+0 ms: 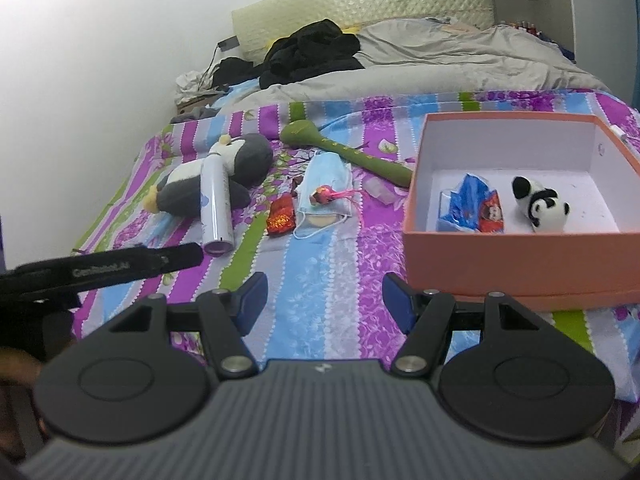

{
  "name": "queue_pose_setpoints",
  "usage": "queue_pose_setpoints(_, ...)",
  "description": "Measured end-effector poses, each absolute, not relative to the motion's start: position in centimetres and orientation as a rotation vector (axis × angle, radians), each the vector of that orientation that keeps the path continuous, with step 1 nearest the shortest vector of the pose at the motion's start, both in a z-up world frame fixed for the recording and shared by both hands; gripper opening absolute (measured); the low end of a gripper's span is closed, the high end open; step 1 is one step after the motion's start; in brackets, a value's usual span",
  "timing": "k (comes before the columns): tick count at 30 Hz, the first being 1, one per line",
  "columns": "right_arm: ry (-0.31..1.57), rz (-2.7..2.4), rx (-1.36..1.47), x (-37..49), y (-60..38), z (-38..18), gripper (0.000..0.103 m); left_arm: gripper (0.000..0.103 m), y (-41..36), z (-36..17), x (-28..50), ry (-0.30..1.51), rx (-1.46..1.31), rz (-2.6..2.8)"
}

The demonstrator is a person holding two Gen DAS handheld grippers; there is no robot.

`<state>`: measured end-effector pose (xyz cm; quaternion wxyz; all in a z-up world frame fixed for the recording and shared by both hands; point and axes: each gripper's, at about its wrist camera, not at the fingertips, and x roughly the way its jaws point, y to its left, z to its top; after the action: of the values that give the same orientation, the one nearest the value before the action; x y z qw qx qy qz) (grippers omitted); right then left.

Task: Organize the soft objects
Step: 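Withdraw both tools from the box, then grasp the red tea packet with left tool while right tool grasps the pink feather toy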

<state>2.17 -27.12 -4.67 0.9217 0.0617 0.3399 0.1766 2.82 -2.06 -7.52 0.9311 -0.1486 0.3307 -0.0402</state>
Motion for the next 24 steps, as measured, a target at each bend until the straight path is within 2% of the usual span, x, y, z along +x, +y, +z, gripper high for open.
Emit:
queue_pose_setpoints(10, 0.709, 0.403, 0.103, 8.4, -24.3, -5.1, 0.066, 0.052, 0.3, -10.1, 9.2, 0.705, -0.327, -0.025)
queue_pose_setpoints(24, 0.877, 0.452, 0.069, 26.9, -20.4, -10.3, 0.065, 0.052, 3.7, -18.6, 25.8, 0.848, -0.338, 0.066)
